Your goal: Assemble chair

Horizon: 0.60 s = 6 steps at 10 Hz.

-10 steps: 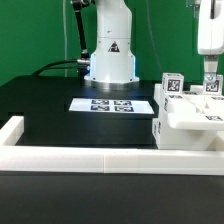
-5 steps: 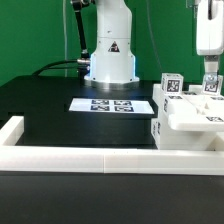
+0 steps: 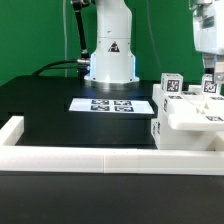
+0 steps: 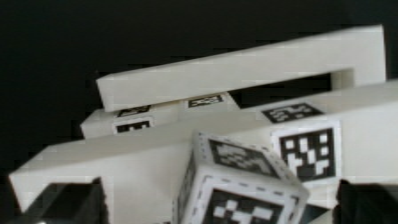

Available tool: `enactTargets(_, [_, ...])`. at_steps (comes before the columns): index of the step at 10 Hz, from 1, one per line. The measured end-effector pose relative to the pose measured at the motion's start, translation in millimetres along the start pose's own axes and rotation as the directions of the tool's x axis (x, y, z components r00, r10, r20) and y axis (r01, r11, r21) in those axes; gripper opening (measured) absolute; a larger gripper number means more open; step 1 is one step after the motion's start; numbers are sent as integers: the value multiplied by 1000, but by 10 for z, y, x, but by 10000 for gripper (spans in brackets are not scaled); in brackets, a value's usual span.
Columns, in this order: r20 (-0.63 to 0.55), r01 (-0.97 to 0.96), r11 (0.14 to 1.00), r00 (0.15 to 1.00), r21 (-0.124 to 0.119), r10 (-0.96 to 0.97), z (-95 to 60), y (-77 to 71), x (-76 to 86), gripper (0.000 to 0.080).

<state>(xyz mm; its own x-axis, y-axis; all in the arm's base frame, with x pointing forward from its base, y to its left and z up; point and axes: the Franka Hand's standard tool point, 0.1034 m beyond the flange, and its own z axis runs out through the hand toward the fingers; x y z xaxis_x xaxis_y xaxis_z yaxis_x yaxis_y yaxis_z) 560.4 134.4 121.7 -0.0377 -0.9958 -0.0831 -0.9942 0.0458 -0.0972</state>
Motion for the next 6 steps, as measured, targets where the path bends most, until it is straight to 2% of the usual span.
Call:
enactTargets(4, [0,279,960,960,-1,-279,2,1,5,649])
enactTargets(5, [-13,430,902,903,-32,-430,4,15,19,649])
enactTargets(6, [-25,517,855,855,-42,-519,10,1,26,649])
